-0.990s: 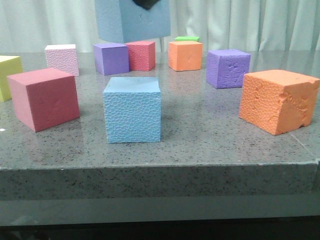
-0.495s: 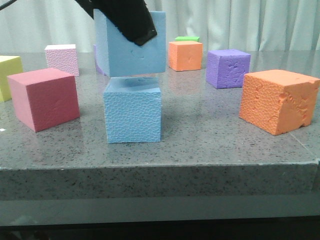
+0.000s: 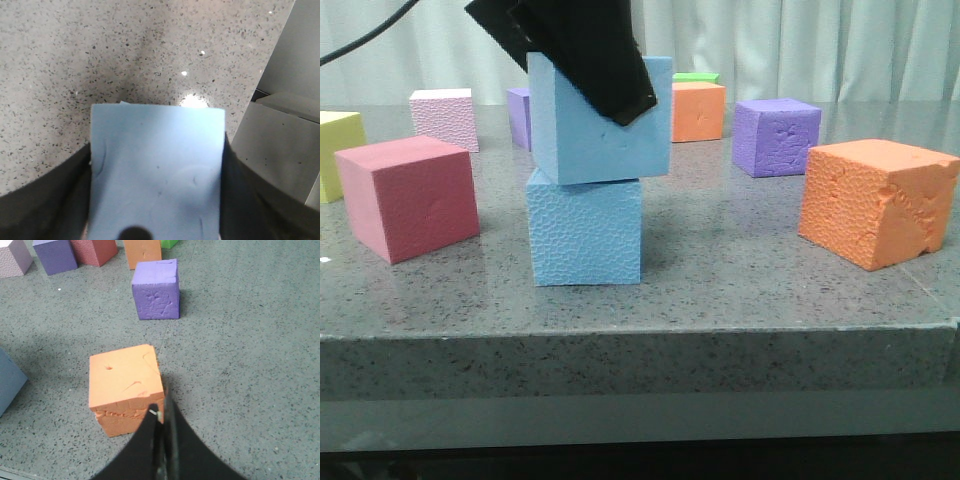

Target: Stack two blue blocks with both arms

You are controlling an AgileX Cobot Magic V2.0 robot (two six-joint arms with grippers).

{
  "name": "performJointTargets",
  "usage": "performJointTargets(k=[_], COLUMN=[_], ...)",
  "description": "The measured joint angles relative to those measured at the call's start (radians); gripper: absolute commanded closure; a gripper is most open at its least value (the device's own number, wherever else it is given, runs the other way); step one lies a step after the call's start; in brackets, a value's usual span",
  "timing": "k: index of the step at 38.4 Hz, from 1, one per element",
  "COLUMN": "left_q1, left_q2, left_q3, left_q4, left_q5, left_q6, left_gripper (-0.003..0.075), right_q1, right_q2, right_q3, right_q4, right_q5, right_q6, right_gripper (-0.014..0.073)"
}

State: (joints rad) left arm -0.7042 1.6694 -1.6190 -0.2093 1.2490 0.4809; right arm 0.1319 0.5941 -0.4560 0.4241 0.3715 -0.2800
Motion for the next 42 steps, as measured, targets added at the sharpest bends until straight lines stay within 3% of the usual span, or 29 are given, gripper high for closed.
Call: performJointTargets(k=[4, 22, 42], left_q1=[0.0, 0.0, 0.0], left_q2=[0.0, 0.0, -0.003], left_q3=[0.0, -0.002, -0.118], left_q4=[0.0, 0.0, 0.04], left_q5=[0.0, 0.0, 0.002], left_q6=[0.0, 0.0, -0.003], left_gripper=[0.0179, 0.0179, 0.0188], right_q1=[0.0, 0.0, 0.0], right_q2=[0.0, 0.0, 0.0], right_q3=[0.0, 0.0, 0.0], right_q4=[0.0, 0.0, 0.0], right_q5=[0.0, 0.0, 0.0], right_q6=[0.002, 0.002, 0.002], right_gripper=[0.066, 0.066, 0.066])
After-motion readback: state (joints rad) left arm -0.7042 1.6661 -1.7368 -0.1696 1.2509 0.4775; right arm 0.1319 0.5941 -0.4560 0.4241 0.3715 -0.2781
